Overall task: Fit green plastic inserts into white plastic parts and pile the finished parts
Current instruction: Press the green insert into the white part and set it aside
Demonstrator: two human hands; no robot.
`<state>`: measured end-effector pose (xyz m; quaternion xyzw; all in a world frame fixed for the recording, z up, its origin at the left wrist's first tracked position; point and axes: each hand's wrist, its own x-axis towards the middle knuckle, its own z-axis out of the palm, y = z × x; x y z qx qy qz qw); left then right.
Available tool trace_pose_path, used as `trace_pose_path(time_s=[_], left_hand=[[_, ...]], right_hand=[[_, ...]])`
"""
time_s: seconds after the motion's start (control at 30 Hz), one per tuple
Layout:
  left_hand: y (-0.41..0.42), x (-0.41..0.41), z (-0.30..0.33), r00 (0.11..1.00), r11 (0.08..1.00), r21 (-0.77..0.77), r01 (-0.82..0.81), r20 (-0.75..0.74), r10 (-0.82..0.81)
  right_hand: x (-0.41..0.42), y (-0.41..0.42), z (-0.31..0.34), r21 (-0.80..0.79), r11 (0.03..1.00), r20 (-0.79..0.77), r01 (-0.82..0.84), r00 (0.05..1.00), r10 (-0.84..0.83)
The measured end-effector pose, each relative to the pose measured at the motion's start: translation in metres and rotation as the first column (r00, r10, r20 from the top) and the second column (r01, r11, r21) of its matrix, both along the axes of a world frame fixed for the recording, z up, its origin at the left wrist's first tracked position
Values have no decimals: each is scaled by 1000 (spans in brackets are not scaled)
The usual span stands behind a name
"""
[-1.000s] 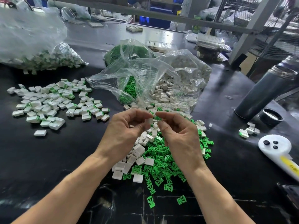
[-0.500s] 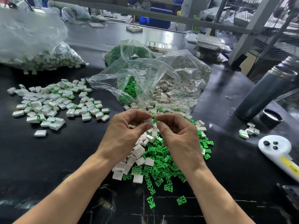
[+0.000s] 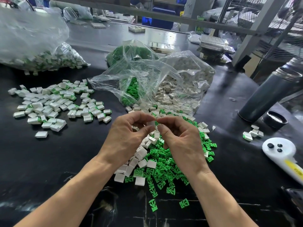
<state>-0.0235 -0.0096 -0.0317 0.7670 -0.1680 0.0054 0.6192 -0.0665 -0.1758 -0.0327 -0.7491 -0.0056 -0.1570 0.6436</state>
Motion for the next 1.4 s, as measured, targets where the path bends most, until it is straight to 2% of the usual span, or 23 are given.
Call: trace_pose_path(time_s=[0.27,0.43,0.57,0.77,1.0,1.07,1.23,1.4], left_hand=[[-1,-1,0,1000,1000,3,-8,2,8],[-2,-3,1,1000,1000,7,-11,17,11],[-2,-4,2,1000,1000,11,-13,24,12],[-3,-5,0,995,997,75,-30,95,23],[-1,-2,1,994,997,80,-14,113,5],[-1,-1,2,995,997,71,-6,100,-1],[-1,0,0,996,998,48,30,80,-34],[0,1,0,991,994,90,57,118,-68]], right_hand=[[0,-1,1,3,999,5,-43,999,43],[-1,-1,1,58,997,11,-41,999,41],[0,-3,1,114,992,-27,-49,998,53],[1,-5,-1,110,993,-80,-32,996,41],[2,-7,-2,255,965,-174,-57,979,104],[2,-7,-2,232,971,-182,-65,977,109],[1,-10,-2,51,997,-182,-63,981,72],[0,-12,-1,8,995,-211,-95,973,94]])
